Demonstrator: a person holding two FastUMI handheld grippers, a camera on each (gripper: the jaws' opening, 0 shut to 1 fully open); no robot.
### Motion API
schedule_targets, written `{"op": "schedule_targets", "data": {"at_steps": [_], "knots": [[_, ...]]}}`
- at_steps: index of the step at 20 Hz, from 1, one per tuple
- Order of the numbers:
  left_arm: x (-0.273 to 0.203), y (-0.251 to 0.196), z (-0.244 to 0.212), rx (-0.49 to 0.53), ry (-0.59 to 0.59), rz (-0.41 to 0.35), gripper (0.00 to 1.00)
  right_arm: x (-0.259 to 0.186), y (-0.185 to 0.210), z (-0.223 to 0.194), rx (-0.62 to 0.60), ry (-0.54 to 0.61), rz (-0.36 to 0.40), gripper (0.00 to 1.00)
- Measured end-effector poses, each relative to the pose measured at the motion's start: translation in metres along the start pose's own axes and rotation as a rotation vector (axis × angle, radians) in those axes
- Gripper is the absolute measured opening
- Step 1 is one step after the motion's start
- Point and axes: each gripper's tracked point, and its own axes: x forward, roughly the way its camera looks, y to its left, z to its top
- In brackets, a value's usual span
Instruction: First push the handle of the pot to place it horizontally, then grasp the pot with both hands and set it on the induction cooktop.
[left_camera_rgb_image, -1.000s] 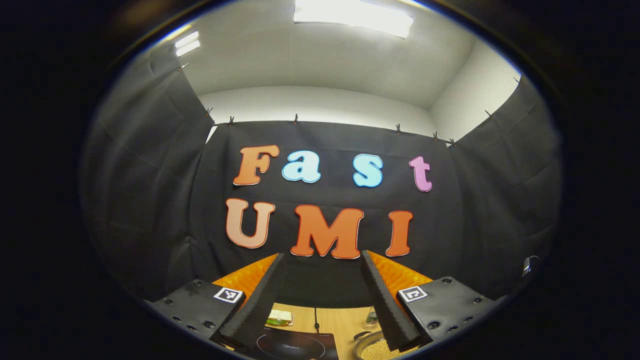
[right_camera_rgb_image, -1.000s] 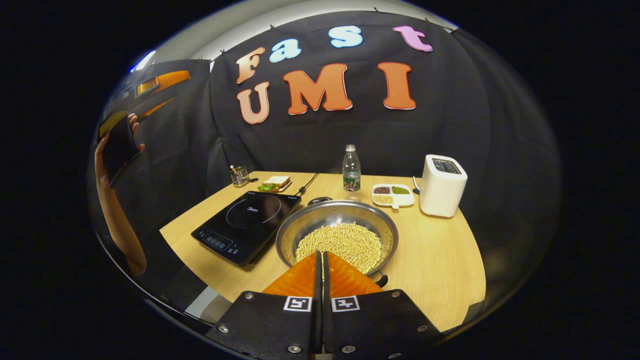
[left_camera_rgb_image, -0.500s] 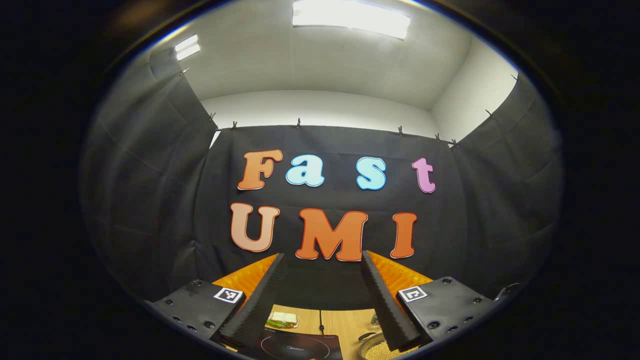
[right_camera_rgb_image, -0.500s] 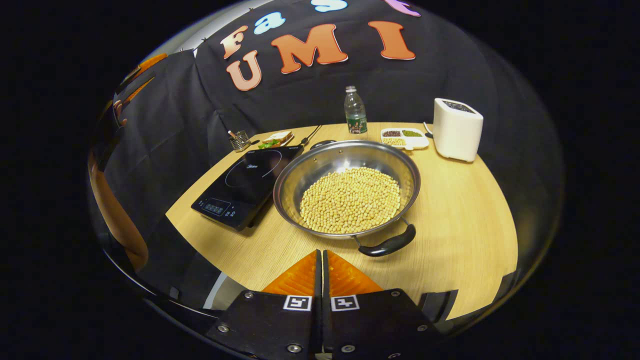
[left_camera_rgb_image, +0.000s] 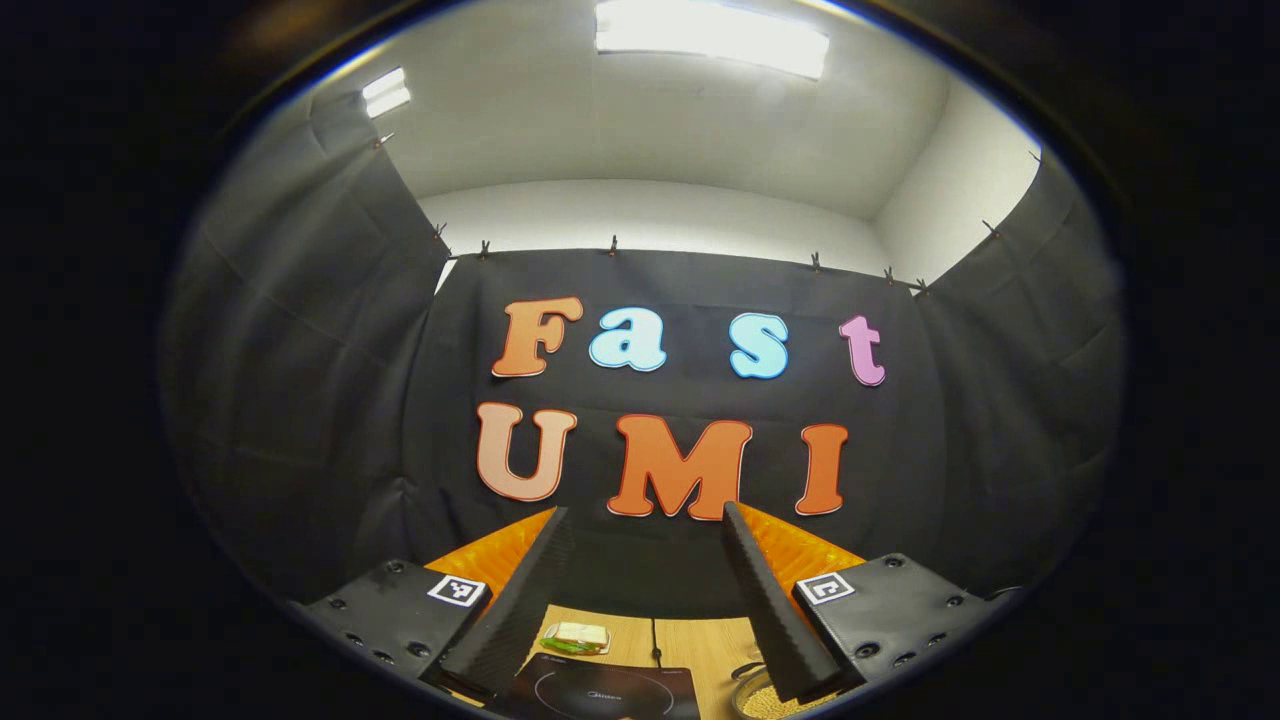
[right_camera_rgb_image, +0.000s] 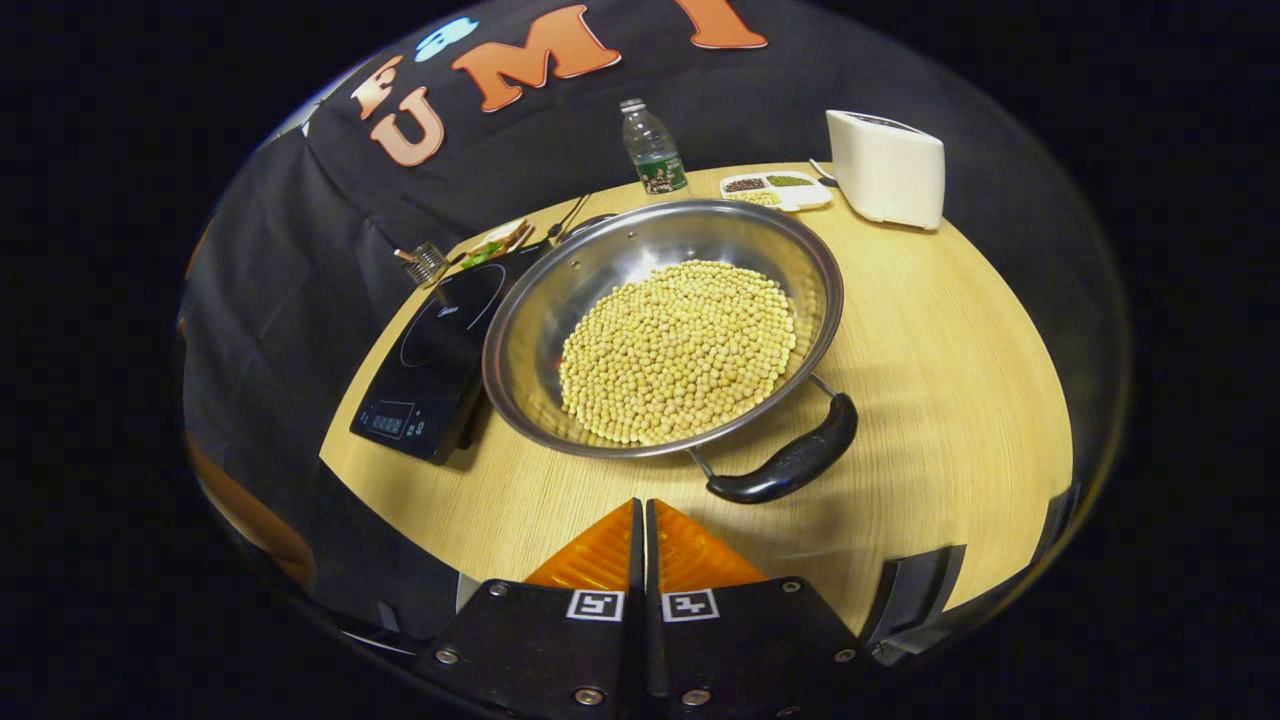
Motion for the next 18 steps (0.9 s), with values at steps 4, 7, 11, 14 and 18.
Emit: {"op": "schedule_targets", "data": {"at_steps": [4, 7, 11, 14, 18], "knots": [[0.004, 0.011, -0.007, 0.001, 0.008, 0.020, 0.97, 0.008, 0.003, 0.005, 0.052, 0.032, -0.010, 0.00], [0.008, 0.012, -0.016, -0.007, 0.029, 0.017, 0.97, 0.013, 0.005, 0.019, 0.036, 0.022, -0.018, 0.00], [0.012, 0.020, -0.023, -0.010, 0.040, 0.029, 0.97, 0.016, 0.003, 0.022, 0.059, 0.053, -0.003, 0.00], [0.013, 0.022, -0.024, -0.010, 0.040, 0.031, 0.97, 0.016, -0.014, 0.028, 0.065, 0.050, -0.045, 0.00], [0.014, 0.026, -0.038, -0.022, 0.066, 0.020, 0.97, 0.010, -0.032, 0.037, 0.114, 0.029, -0.073, 0.00]]}}
